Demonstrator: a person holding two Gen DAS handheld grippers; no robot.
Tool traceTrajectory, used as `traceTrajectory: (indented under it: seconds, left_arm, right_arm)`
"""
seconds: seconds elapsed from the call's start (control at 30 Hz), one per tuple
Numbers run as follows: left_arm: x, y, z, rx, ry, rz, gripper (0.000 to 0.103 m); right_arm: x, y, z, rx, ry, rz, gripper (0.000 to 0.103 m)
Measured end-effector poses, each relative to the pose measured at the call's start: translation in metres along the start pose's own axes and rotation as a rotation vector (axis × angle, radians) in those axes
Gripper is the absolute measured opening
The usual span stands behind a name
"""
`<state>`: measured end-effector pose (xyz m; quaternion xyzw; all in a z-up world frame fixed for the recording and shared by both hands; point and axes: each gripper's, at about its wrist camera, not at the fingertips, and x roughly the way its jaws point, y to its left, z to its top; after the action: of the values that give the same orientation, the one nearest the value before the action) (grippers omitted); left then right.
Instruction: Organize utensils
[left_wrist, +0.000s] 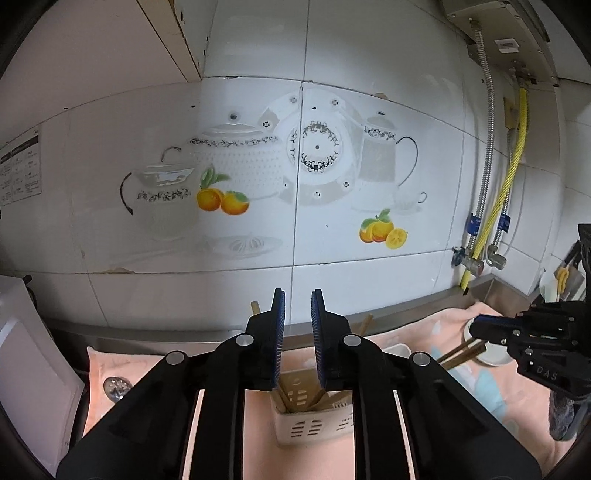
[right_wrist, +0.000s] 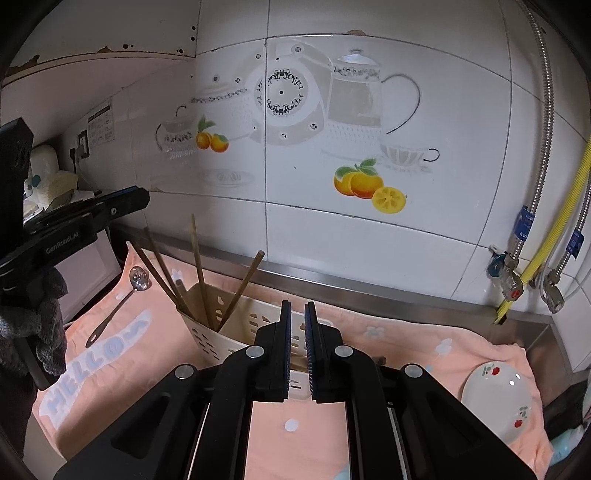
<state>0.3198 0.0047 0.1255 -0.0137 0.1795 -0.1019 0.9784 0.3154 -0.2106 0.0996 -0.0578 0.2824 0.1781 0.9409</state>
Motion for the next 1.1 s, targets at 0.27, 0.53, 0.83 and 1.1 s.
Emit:
traceTrajectory:
  seconds: [0.27, 0.53, 0.83, 1.1]
  left_arm:
    - [-0.032, -0.001, -0.011, 0.005, -0.041, 0.007, 0.061]
    - [-0.064, 0.001, -0.028, -0.004, -0.058, 0.017, 0.08]
    - [-0.087, 0.0, -0.061, -0.003, -0.03, 0.034, 0.096]
    - [-0.101, 0.008, -0.094, -0.039, 0.011, 0.047, 0.098]
  right_arm:
    - [-0.021, 0.006, -0.008, -0.005, -0.042, -0.005, 0.018]
    - [-0.043, 0.016, -0.028, -0.009, -0.074, -0.01, 0.039]
    - [-0.062, 0.03, -0.059, -0.016, -0.085, -0.053, 0.074]
    - [-0.073, 0.044, -0.091, -0.028, -0.082, -0.099, 0.088]
